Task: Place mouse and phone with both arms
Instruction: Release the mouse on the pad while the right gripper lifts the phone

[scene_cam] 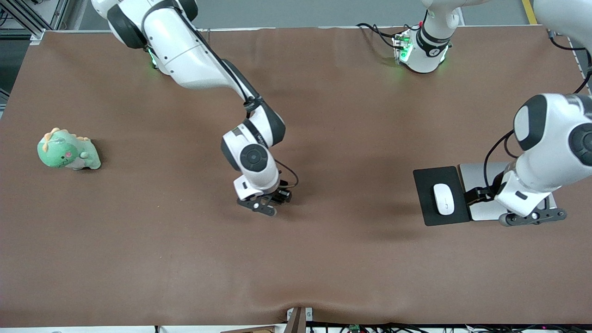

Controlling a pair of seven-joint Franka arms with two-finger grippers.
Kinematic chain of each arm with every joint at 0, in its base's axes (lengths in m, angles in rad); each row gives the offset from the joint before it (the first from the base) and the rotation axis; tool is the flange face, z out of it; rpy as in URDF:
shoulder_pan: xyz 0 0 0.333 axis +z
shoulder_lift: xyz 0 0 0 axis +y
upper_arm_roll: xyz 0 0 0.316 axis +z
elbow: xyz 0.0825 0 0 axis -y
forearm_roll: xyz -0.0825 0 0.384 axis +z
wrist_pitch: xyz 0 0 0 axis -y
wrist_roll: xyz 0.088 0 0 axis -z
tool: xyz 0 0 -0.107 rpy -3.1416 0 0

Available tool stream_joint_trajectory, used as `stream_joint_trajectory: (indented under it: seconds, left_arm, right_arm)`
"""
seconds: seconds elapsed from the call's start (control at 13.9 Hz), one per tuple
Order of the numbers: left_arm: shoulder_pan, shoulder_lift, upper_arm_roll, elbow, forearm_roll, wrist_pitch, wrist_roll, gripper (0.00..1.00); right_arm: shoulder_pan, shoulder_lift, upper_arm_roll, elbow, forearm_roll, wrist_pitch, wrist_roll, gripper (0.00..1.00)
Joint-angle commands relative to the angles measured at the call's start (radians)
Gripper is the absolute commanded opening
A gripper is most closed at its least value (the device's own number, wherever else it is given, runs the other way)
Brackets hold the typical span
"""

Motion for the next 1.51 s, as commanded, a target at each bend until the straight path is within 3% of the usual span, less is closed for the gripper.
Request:
stream_joint_trajectory:
  seconds: [0.0,0.36,1.0,1.15,1.29,1.43]
  left_arm:
    - [0.004,-0.102,-0.028,-0.007,0.008,-0.089,0.016,1.00]
    - [0.010,-0.255,-0.030,-0.007,-0.098,-0.259,0.071,1.00]
    - [0.008,-0.389,-0.034,-0.001,-0.150,-0.414,0.082,1.00]
    - [-0.013,-0.410,-0.005,0.001,-0.152,-0.416,0.109,1.00]
    - [-0.109,-0.414,0.089,-0.001,-0.154,-0.443,0.123,1.00]
    - [-0.130,-0.415,0.112,-0.001,-0.154,-0.465,0.123,1.00]
  right_arm:
    - [-0.116,-0.091,0.032,-0.014,0.002,-0.109,-0.126,0.00]
    - [-0.277,-0.142,0.042,-0.014,0.080,-0.199,-0.418,0.00]
    - [-0.326,-0.143,0.035,-0.014,0.079,-0.203,-0.540,0.00]
    - [-0.360,-0.143,0.036,-0.014,0.079,-0.204,-0.603,0.00]
    - [-0.383,-0.143,0.038,-0.017,0.079,-0.204,-0.649,0.00]
    - [-0.401,-0.143,0.038,-0.018,0.080,-0.206,-0.685,0.00]
